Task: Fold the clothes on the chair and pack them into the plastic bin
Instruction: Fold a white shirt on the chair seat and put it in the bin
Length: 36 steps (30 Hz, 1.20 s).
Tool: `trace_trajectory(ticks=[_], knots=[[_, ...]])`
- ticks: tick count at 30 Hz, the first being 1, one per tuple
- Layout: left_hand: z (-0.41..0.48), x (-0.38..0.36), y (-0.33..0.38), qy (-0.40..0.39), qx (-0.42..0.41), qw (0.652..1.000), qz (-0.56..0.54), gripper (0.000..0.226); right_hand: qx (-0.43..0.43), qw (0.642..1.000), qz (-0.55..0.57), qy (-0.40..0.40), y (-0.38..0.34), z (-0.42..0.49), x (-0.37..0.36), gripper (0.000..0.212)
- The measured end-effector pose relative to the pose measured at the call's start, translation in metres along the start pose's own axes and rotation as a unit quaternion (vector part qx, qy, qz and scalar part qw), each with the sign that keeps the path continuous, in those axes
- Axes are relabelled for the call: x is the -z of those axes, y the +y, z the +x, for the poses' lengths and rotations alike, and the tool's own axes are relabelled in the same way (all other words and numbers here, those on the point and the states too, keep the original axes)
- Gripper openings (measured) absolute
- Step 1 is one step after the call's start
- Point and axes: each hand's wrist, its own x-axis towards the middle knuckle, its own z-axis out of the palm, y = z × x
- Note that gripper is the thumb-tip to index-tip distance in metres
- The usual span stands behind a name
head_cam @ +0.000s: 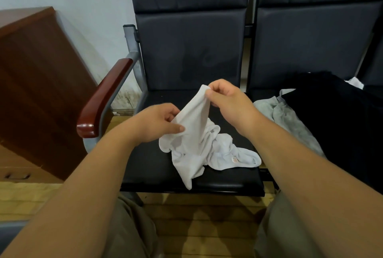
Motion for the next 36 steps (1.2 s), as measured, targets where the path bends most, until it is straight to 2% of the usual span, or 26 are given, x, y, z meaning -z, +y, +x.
trace_trajectory(ticks=[4, 6, 8, 10, 13, 16, 17, 19, 21, 23, 26, 29, 33, 36], knots=[[0.007, -0.009, -0.015, -0.098, 0.018, 0.980, 0.171, 0.020, -0.003, 0.996, 0.016, 0.087, -0.002, 0.007, 0.014, 0.012], [0.008, -0.013, -0.018, -0.148, 0.030, 0.970, 0.192, 0.013, -0.016, 0.991, 0.020, 0.133, -0.002, 0.010, 0.025, 0.014], [0.010, -0.012, -0.021, -0.158, 0.031, 0.970, 0.180, 0.005, -0.043, 0.985, 0.034, 0.162, 0.002, 0.014, 0.036, 0.015], [0.012, -0.007, -0.022, -0.119, 0.024, 0.985, 0.119, 0.006, -0.076, 0.981, 0.055, 0.170, 0.004, 0.013, 0.045, 0.013], [0.013, 0.003, -0.015, -0.014, 0.018, 0.999, -0.037, 0.009, -0.098, 0.983, 0.054, 0.145, 0.006, 0.011, 0.052, 0.010], [0.008, 0.010, -0.001, 0.068, 0.027, 0.976, -0.205, 0.011, -0.102, 0.992, 0.030, 0.073, 0.008, 0.007, 0.058, 0.010], [0.006, 0.011, 0.003, 0.082, 0.030, 0.969, -0.229, 0.012, -0.108, 0.993, 0.011, 0.045, 0.010, 0.007, 0.060, 0.014], [0.000, 0.012, 0.007, 0.104, 0.016, 0.976, -0.190, 0.012, -0.114, 0.993, -0.038, 0.015, 0.014, 0.005, 0.063, 0.023], [-0.007, 0.014, 0.005, 0.109, -0.007, 0.991, -0.082, 0.010, -0.102, 0.992, -0.068, 0.031, 0.019, 0.006, 0.067, 0.015], [-0.013, 0.018, 0.002, 0.064, -0.010, 0.998, 0.025, 0.021, -0.074, 0.991, -0.096, 0.057, 0.024, 0.007, 0.072, 0.009], [-0.015, 0.021, -0.007, -0.016, 0.036, 0.988, 0.151, 0.042, -0.040, 0.988, -0.106, 0.104, 0.028, 0.010, 0.078, 0.012], [-0.013, 0.027, -0.022, -0.036, 0.080, 0.969, 0.232, 0.036, -0.031, 0.984, -0.096, 0.146, 0.028, 0.012, 0.077, 0.019], [-0.016, 0.033, -0.036, -0.019, 0.141, 0.965, 0.221, 0.021, -0.038, 0.975, -0.060, 0.211, 0.024, 0.008, 0.075, 0.027], [-0.020, 0.029, -0.030, 0.047, 0.134, 0.985, 0.094, 0.022, -0.047, 0.974, -0.017, 0.219, 0.022, 0.003, 0.075, 0.032]])
